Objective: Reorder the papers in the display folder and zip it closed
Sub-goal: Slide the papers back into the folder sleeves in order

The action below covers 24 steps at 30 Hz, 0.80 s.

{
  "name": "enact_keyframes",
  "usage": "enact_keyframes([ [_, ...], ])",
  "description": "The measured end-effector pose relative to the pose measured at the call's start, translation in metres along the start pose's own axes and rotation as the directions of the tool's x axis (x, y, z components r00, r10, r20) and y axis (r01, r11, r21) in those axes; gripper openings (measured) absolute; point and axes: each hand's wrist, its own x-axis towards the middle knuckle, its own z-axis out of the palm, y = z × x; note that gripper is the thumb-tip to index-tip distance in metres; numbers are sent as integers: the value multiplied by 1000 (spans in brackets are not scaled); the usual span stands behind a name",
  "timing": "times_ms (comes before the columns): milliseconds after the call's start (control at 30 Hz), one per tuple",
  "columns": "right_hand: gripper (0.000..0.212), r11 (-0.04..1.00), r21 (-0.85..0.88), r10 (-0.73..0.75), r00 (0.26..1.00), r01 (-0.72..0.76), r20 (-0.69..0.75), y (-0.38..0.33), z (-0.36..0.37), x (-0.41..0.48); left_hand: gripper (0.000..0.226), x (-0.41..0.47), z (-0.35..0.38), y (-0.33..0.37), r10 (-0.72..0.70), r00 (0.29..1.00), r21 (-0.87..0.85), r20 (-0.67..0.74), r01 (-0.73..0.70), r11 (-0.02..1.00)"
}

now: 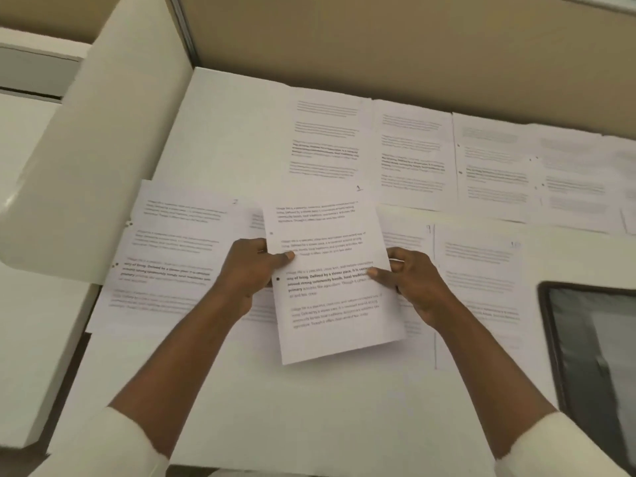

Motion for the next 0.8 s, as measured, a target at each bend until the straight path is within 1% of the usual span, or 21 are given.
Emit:
enact_keyframes([
  [133, 29, 1000, 19, 13, 991, -11, -132, 35, -34, -36, 20, -18, 47, -13, 31, 998, 72, 45, -35, 997],
  [267, 22, 999, 43, 26, 973, -16, -231, 60, -67, -68, 12, -41, 90, -27, 42, 996, 116, 79, -51, 992],
  [367, 20, 997, 79, 35, 964, -14, -265, 76, -93, -87, 19, -60, 121, -37, 74, 992, 158, 99, -89, 983],
  [500, 21, 992, 128, 40, 968, -9, -246, 100, -134, -109, 27, -84, 164, -48, 87, 994, 190, 68, -99, 977],
  [633, 21, 985, 170, 34, 980, -1, -196, 122, -179, -131, 23, -114, 212, -62, 123, 991, 203, 49, -131, 970],
  [733, 31, 983, 184, 24, 989, 3, -147, 137, -213, -146, 20, -138, 250, -73, 138, 989, 211, 49, -146, 967],
  [800, 37, 979, 201, 22, 989, 9, -149, 145, -234, -156, 20, -151, 274, -81, 126, 990, 204, 61, -135, 969],
])
